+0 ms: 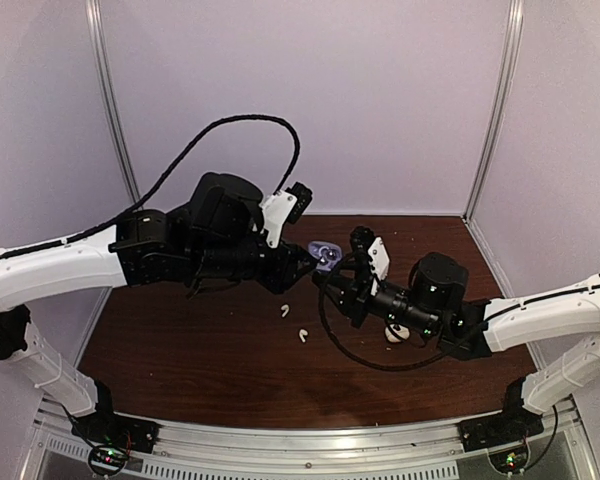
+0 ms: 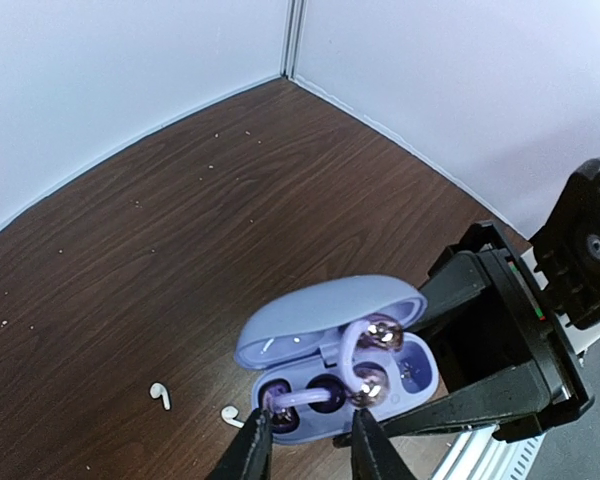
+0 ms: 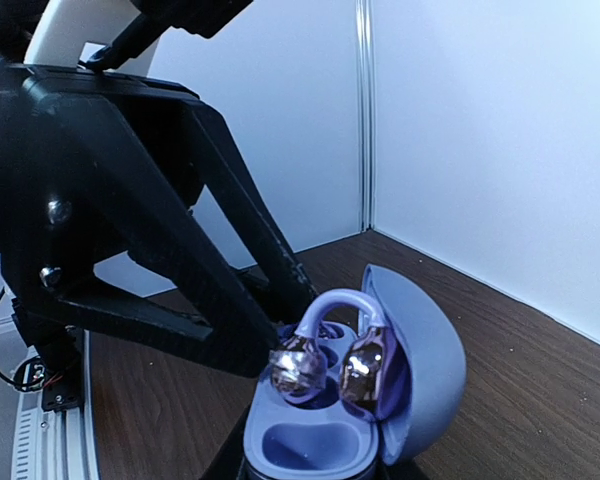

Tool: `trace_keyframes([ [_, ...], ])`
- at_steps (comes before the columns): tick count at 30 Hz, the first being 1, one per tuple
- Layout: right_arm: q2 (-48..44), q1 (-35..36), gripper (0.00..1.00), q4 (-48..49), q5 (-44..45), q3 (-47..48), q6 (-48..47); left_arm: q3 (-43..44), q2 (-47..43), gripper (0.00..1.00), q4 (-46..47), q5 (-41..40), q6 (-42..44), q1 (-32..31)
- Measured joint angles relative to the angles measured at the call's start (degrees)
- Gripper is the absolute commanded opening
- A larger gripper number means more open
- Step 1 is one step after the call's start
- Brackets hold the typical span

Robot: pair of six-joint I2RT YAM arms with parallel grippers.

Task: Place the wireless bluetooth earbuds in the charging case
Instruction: Place the right earbud in the right side groove of the charging case, then adjust the right earbud in the right side groove of the charging case.

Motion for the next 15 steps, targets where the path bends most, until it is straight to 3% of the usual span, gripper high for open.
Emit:
trace_keyframes([
  [15,0.0,0.0,0.0,0.7,-3.4,0.0,0.2,-2.7,-5.0,0.38,0.2,6.5,4.2,0.4],
])
